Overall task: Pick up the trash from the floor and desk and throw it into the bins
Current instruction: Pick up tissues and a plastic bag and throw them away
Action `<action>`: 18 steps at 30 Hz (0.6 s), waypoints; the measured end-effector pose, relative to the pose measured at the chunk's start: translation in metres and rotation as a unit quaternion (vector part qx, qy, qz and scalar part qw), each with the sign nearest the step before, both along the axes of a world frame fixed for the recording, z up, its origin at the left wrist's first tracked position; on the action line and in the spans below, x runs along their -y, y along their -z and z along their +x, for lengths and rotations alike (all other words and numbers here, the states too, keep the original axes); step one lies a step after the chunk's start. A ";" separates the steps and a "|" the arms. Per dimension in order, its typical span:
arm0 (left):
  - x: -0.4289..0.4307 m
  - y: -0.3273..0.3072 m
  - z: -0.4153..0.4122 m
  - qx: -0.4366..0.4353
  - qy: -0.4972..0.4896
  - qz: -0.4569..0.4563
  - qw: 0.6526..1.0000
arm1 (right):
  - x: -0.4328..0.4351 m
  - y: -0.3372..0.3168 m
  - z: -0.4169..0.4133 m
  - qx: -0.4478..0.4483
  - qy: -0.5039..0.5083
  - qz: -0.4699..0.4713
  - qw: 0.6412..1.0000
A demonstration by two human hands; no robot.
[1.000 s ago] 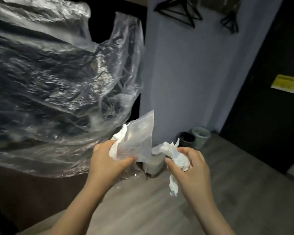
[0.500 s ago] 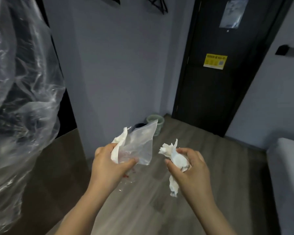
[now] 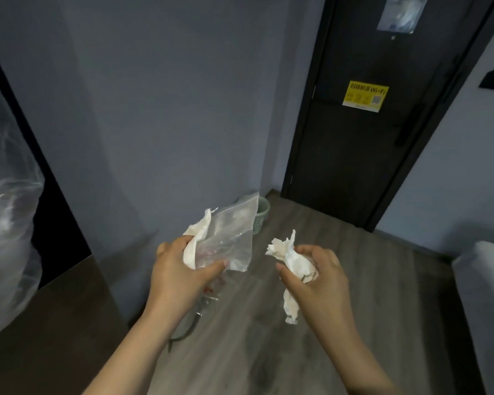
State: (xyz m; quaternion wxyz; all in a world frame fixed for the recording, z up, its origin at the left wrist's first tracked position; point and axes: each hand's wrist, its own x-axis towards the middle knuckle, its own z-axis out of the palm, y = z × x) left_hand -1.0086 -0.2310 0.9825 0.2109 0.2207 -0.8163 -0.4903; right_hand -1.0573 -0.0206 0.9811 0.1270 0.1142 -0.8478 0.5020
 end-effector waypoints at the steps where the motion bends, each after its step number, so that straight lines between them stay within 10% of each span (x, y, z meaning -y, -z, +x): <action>1: 0.004 0.003 -0.014 0.001 0.001 0.001 1.000 | 0.003 0.003 -0.015 0.002 0.004 -0.001 1.000; 18: 0.038 0.046 -0.328 0.053 -0.028 0.014 0.998 | 0.017 0.051 -0.356 0.047 -0.011 0.011 0.999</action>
